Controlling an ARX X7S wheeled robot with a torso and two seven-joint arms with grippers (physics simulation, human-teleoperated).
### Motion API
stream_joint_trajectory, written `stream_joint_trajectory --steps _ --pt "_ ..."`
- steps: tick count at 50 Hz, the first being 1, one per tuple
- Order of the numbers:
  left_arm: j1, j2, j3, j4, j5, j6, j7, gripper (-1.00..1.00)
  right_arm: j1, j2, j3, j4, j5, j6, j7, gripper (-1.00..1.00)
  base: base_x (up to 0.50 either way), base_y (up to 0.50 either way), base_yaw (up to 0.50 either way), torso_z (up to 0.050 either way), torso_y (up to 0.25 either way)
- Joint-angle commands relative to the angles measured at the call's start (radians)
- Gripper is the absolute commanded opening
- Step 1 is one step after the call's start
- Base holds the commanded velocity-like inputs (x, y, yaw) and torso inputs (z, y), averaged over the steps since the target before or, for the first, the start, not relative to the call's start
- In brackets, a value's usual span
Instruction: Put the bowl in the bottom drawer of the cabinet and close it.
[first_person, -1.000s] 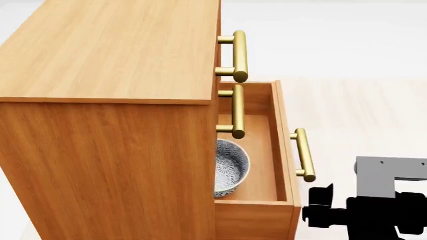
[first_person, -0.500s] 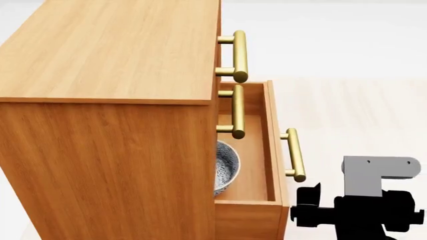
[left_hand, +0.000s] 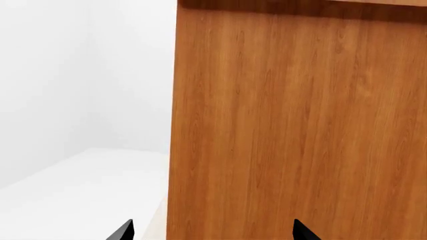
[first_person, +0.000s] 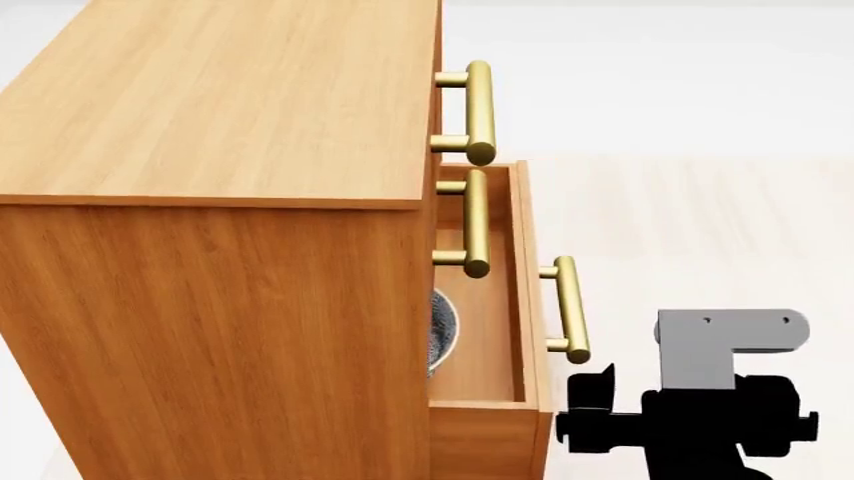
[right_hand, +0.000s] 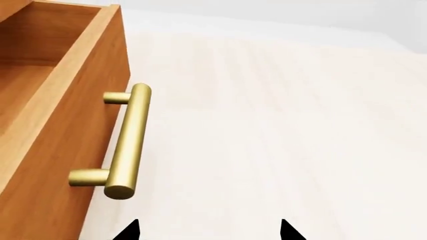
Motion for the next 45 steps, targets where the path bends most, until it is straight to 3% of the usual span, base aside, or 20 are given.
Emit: stream_joint_trajectory --steps 1,45 --pt "0.000 -0.001 0.000 0.003 -0.001 -0.002 -0.002 1.00 -0.002 -0.015 -0.019 -0.003 0.022 0.002 0.001 1.00 0.00 0.00 0.00 0.000 0.000" --pt "-0.005 0.000 0.005 -0.009 -0.005 0.009 -0.002 1.00 0.010 -0.070 -0.076 0.024 0.055 -0.014 0.033 1.00 0.00 0.00 0.00 0.000 0.000"
